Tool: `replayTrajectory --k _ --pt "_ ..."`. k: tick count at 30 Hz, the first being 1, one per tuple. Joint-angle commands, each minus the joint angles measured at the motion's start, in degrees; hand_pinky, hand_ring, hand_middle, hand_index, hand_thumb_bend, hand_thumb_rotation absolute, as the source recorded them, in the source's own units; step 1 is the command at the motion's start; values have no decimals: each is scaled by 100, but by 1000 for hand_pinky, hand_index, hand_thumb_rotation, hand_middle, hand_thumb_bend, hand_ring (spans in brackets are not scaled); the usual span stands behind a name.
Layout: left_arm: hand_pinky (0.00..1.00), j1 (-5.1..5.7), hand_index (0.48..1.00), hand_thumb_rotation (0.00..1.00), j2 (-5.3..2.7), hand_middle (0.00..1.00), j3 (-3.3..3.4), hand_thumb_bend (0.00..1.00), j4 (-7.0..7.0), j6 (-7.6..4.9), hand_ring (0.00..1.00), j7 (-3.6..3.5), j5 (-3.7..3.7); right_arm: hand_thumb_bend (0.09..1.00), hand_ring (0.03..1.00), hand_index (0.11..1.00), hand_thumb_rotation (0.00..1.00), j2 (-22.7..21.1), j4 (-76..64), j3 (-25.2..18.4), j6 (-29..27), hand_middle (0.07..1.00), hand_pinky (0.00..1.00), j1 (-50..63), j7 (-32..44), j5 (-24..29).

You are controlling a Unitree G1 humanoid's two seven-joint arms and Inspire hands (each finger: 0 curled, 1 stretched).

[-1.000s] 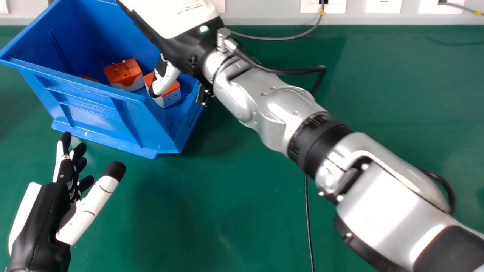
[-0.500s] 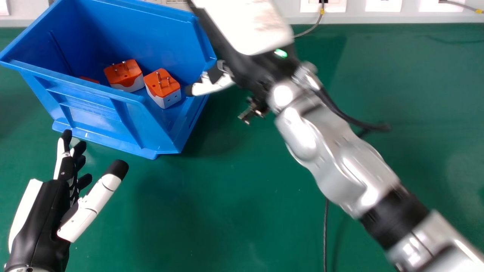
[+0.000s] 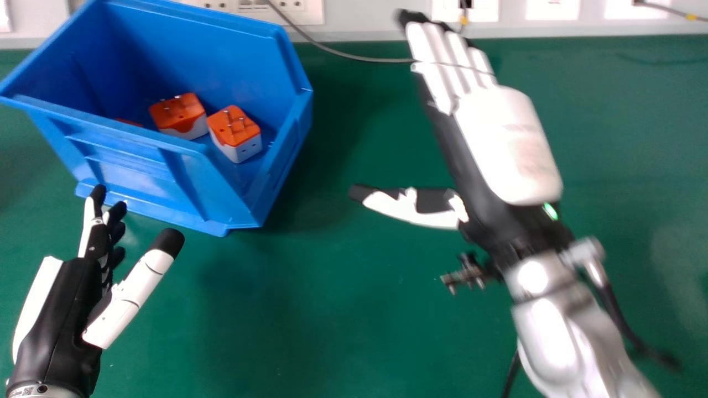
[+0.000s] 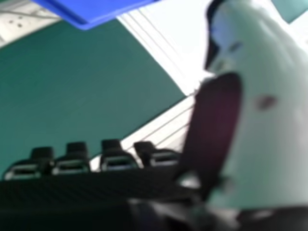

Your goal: Pick all objects and put in blue box

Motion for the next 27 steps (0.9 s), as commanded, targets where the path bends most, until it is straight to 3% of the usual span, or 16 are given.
replayTrajectory --k 1,3,5,7,8,9,14,19,23,27 --pt "996 -40 1000 745 60 1000 52 828 43 -167 1000 -18 -12 500 1000 1000 394 17 -33 -242 -236 1000 991 303 -158 265" --pt "998 -59 1000 748 42 1000 61 830 76 -177 1000 -20 -49 460 1000 1000 495 71 27 -338 -320 1000 984 497 -86 493" --pt "998 -73 1000 748 22 1000 63 830 111 -207 1000 -13 -69 460 1000 1000 495 127 87 -435 -389 1000 984 661 33 804" --pt "998 -78 1000 751 -1 1000 72 836 162 -276 1000 -16 -103 439 1000 1000 626 195 152 -549 -456 1000 985 815 196 1218" --pt "998 -79 1000 751 -8 1000 75 836 181 -302 1000 -18 -116 439 1000 1000 626 222 176 -593 -486 1000 985 860 259 1368" --pt "998 -77 1000 752 -16 1000 75 838 205 -347 1000 -20 -134 437 1000 1000 695 271 225 -653 -523 1000 986 909 347 1605" --pt "1000 -68 1000 750 -24 1000 84 831 341 -547 1000 -22 -141 446 1000 1000 901 462 286 -897 -611 1000 995 1050 746 2426" --pt "997 -16 1000 743 6 1000 119 802 419 -668 1000 -123 -222 460 1000 1000 960 513 183 -1065 -612 1000 998 1132 1051 2763" --pt "990 -11 1000 743 33 1000 166 779 577 -851 1000 -203 -304 459 1000 1000 980 504 66 -1211 -557 1000 999 1142 1356 3013" --pt "983 13 1000 743 25 1000 201 766 721 -1043 1000 -209 -310 461 1000 1000 990 487 -87 -1359 -494 1000 1000 1208 1690 3344"
